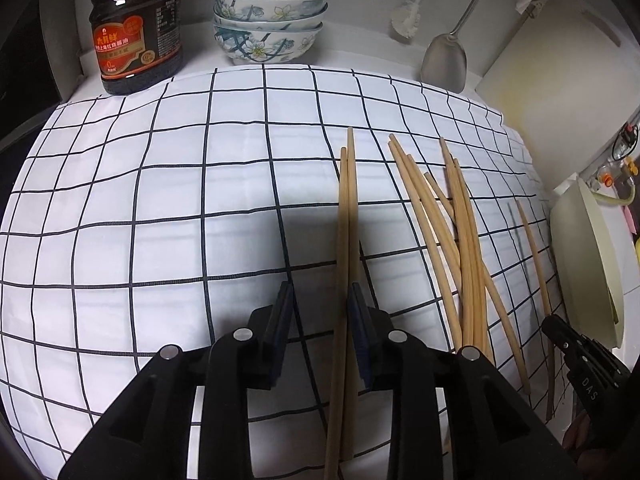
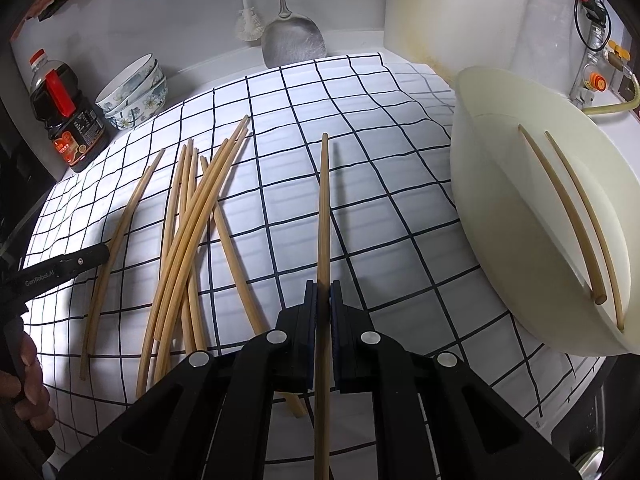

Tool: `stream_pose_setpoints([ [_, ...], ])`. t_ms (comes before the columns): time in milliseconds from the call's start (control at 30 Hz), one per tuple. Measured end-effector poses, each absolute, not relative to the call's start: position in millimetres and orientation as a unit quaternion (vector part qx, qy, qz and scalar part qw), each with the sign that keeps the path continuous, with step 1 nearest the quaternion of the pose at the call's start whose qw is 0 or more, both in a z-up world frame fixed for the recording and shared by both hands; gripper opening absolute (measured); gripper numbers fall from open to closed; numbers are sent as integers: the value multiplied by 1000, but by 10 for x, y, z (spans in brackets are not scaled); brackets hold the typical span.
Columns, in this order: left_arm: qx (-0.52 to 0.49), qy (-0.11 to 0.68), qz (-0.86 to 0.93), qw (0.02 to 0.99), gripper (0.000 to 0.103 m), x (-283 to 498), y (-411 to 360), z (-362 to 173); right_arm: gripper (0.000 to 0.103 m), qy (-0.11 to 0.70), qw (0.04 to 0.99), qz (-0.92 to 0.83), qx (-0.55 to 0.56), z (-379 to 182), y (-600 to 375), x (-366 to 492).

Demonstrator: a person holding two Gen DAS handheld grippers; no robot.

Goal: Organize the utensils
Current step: 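Lift the held chopsticks upright with both tools, then carry both held chopsticks over the white basin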

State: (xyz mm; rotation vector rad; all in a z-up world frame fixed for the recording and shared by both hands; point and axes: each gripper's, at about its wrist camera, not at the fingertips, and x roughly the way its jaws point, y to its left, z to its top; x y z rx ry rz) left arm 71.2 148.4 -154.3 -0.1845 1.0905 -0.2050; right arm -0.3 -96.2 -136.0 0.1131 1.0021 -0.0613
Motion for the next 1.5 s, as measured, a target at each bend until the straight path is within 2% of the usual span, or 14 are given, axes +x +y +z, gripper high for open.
stream_pose_setpoints([
  [233, -61, 513, -100, 850, 31, 707, 1428, -1545, 6, 480, 875, -29, 54, -1359, -958, 2],
  [400, -41, 516, -109, 849, 42, 682, 1352, -1546, 6, 480, 875, -29, 54, -1359, -959, 1],
  [533, -25, 513, -109, 851, 42, 629, 1321, -1552, 6, 479, 876, -29, 55, -1362, -960, -2],
  [767, -71, 512, -111, 849, 39, 612, 1472, -1552, 6, 478, 876, -30, 57, -1347, -979, -5],
  [1000, -71, 501, -100, 857, 39, 628, 1532, -1499, 6, 480, 875, -30, 57, -1359, -990, -3],
  [1200, -45, 508, -92, 855, 40, 638, 1496, -1548, 6, 479, 876, -31, 57, -1349, -987, -7],
  [1367, -13, 510, -87, 856, 46, 639, 1378, -1561, 6, 478, 876, -31, 57, -1350, -981, -12],
  [1500, 30, 505, -74, 859, 45, 622, 1266, -1585, 6, 478, 876, -32, 58, -1350, -985, -8],
])
